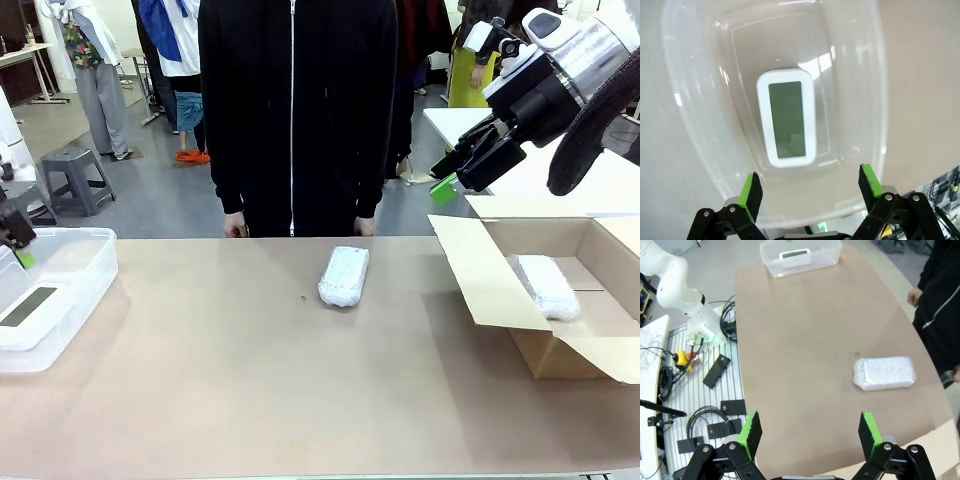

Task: Separate and place wrapped and unwrapped clocks.
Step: If the picked Digital clock is wrapped, place it in the Package Box ; if not, place it in the Organizing box.

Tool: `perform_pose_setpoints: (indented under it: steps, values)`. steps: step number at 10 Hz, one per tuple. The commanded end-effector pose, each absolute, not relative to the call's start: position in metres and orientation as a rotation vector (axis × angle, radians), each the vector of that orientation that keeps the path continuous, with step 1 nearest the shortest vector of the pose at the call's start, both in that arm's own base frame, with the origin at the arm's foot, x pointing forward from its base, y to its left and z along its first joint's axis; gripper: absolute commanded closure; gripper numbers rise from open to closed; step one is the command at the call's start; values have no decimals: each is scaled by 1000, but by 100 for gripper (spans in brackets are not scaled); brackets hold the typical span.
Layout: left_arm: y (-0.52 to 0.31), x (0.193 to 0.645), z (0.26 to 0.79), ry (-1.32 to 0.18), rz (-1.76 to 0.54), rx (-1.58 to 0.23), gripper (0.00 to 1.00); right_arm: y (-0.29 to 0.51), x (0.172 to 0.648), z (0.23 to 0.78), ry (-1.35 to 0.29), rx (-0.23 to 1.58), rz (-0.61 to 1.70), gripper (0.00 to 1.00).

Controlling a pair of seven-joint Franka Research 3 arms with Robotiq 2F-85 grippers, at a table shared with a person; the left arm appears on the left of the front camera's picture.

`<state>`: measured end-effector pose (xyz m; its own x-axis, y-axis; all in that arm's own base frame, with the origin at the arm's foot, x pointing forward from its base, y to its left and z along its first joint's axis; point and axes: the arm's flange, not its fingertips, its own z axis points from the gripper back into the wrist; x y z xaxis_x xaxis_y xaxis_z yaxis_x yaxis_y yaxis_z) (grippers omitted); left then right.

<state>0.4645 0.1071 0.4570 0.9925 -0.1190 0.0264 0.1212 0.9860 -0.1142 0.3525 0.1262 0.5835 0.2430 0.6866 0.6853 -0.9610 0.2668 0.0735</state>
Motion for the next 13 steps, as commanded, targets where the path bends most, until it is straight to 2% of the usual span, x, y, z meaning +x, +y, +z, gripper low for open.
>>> perform_pose_setpoints:
  steps: [1, 3, 6, 13]
  values:
    - [99, 448, 498, -26, -131, -154, 0, 126, 353, 584, -600, 555, 1224, 0]
    - [90, 436, 541, -23, -171, -155, 0, 126, 353, 584, -600, 555, 1224, 0]
    - [80, 429, 572, -77, -213, -132, 0, 126, 353, 584, -600, 555, 1224, 0]
    - [82, 423, 590, -172, -130, -134, 0, 126, 353, 584, -600, 555, 1224, 0]
